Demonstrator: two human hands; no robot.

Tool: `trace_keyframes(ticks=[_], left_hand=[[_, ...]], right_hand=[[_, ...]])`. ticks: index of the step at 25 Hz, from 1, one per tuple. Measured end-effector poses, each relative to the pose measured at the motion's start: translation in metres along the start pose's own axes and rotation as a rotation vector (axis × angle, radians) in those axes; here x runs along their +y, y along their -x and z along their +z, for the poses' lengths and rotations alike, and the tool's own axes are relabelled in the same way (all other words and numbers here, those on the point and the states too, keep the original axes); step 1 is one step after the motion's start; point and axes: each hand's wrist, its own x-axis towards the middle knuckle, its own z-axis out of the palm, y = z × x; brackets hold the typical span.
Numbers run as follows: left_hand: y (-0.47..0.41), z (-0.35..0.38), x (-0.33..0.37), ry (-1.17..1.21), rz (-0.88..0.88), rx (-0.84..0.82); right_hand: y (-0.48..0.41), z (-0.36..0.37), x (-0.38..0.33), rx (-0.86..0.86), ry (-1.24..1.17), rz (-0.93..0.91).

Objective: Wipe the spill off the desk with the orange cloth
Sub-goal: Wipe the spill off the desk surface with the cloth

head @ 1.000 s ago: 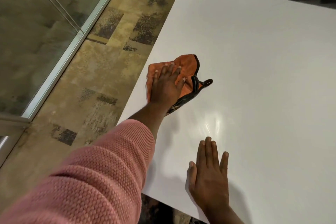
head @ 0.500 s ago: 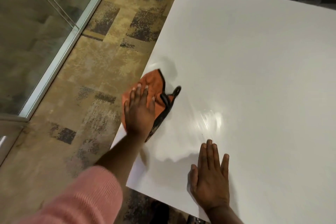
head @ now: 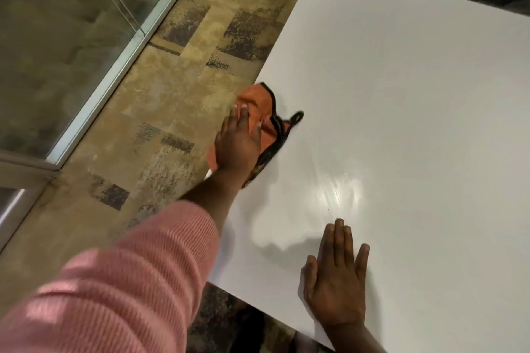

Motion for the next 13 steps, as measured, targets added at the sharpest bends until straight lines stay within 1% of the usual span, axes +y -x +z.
trace_keyframes(ticks=[2, 4, 6, 9, 11, 13], left_hand=[[-0.012, 0.002, -0.001, 0.023, -0.043, 0.013], [0.003, -0.001, -0.018, 0.051, -0.048, 0.046], [0.043, -0.006, -0.040, 0.076, -0.065, 0.079], [0.132, -0.016, -0.084, 0.043, -0.129, 0.140], [0.185, -0.018, -0.110, 0.029, -0.218, 0.139], [0.214, -0.019, -0.123, 0.018, -0.300, 0.132]], right_hand=[[-0.001, -0.002, 0.002, -0.010, 0.015, 0.000], [0.001, -0.005, -0.001, -0.023, 0.020, 0.003], [0.000, -0.010, -0.004, -0.028, 0.007, 0.022], [0.002, -0.015, -0.007, -0.035, -0.020, 0.025], [0.002, -0.016, -0.006, -0.031, -0.022, 0.014], [0.002, -0.018, -0.006, 0.004, -0.026, 0.002]])
